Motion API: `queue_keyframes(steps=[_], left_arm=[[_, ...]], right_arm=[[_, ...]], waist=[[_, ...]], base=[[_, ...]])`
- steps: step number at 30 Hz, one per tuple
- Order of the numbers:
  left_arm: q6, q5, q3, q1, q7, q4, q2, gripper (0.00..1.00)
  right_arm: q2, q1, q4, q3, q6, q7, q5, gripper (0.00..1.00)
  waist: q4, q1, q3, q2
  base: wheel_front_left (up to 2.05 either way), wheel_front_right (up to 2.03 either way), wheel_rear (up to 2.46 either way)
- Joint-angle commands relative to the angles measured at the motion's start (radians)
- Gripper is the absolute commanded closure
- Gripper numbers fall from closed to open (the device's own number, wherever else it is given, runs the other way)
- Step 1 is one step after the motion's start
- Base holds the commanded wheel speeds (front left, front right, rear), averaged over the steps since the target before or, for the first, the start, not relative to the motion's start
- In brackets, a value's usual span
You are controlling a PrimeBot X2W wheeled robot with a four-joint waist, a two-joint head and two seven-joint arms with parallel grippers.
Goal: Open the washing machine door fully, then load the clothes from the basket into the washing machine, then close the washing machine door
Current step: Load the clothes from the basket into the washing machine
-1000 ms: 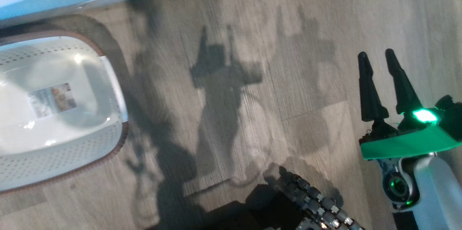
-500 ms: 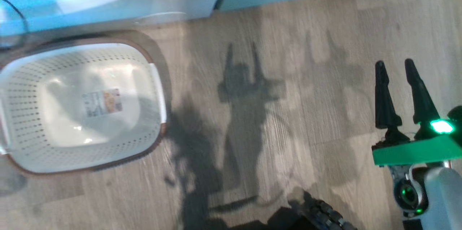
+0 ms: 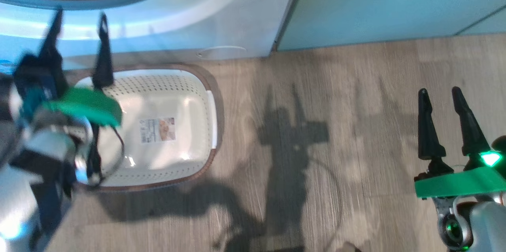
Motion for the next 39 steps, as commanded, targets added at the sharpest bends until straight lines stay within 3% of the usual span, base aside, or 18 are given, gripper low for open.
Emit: queue_keyframes(steps=[1, 4, 11, 28, 39], left_arm=[[0.028, 0.009, 0.057, 0.005, -0.011, -0.054, 0.042, 0.0], [0.073, 0.015, 0.051, 0.111, -0.027, -0.138, 0.027, 0.0], [0.106, -0.002, 0.014, 0.265, -0.069, -0.218, -0.027, 0.0], [0.09, -0.033, -0.034, 0.455, -0.115, -0.141, -0.081, 0.0], [0.095, -0.049, -0.042, 0.507, -0.113, -0.132, -0.081, 0.0]], right_arm=[[-0.013, 0.017, -0.03, 0.008, -0.003, -0.01, -0.009, 0.0], [-0.013, 0.038, -0.028, -0.006, -0.003, -0.01, -0.028, 0.0], [-0.013, 0.085, -0.023, -0.009, -0.003, -0.01, -0.074, 0.0], [-0.013, 0.222, -0.048, 0.004, -0.003, 0.058, -0.114, 0.0], [-0.013, 0.286, -0.089, 0.009, -0.003, 0.098, -0.117, 0.0]], waist=[[0.027, 0.0001, -0.034, -0.0001], [0.055, 0.0001, -0.071, -0.0001], [0.102, 0.0001, -0.164, -0.0001], [0.108, 0.0001, -0.398, -0.0001], [0.104, 0.0001, -0.462, -0.0001]], base=[[0.0, 0.0, 0.0], [0.0, 0.0, 0.0], [0.0, 0.0, 0.0], [0.0, 0.0, 0.0], [0.0, 0.0, 0.0]])
